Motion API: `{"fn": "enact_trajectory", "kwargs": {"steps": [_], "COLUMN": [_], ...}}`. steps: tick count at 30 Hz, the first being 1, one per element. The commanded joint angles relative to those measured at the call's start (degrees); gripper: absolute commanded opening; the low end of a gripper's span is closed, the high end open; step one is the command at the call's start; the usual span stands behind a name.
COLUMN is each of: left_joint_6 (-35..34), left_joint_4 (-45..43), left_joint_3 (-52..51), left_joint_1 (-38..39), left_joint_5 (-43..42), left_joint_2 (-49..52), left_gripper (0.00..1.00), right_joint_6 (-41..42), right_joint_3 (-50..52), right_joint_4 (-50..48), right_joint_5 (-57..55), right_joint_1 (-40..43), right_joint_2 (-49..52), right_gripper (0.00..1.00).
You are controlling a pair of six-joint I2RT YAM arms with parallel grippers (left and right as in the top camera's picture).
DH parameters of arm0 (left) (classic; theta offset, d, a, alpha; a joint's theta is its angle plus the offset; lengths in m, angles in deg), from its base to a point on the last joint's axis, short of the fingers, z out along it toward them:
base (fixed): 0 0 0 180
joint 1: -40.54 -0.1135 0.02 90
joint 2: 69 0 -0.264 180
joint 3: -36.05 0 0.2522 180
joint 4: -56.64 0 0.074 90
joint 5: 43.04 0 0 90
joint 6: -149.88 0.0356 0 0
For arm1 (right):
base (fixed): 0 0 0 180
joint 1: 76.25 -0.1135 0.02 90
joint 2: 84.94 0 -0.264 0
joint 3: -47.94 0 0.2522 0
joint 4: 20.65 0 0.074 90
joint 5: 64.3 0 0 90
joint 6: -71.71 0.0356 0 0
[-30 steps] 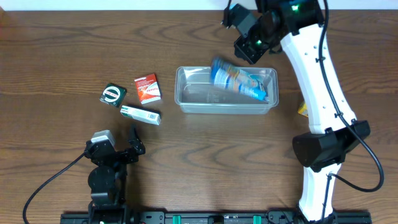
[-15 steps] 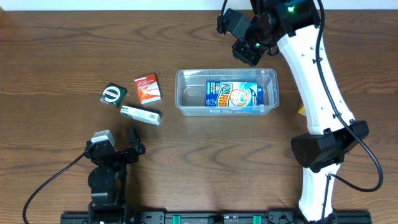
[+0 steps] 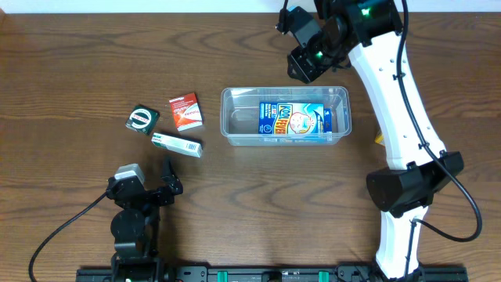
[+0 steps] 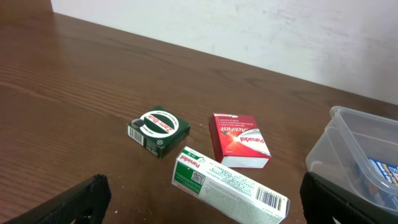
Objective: Pack container
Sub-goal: 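Lower the blue box into the container and open the right gripper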
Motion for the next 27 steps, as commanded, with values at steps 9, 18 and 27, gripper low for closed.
{"fn": "enact_trajectory", "kwargs": {"steps": [9, 18, 27], "left_joint_6": [0.94, 0.94, 0.94], "left_joint_4": [1.95, 1.95, 1.95], "left_joint_3": [-1.31, -1.31, -1.31], "left_joint_1": [-0.24, -0.24, -0.24], "left_joint_5": [0.24, 0.24, 0.26], "left_joint_2": [-0.28, -0.28, -0.28], "left_gripper": [0.98, 0.98, 0.98], "right_joint_6": [20.57, 30.01, 34.27], "right_joint_3": [17.22, 27.67, 34.25], "right_joint_4": [-5.95, -18.99, -28.02], "right_joint_5": [1.79, 1.33, -2.82], "right_joint_1": [-6.97, -10.71, -12.50], "right_joint_2": [-0.35, -0.35, -0.35], "right_gripper": [0.29, 0.28, 0.28]}}
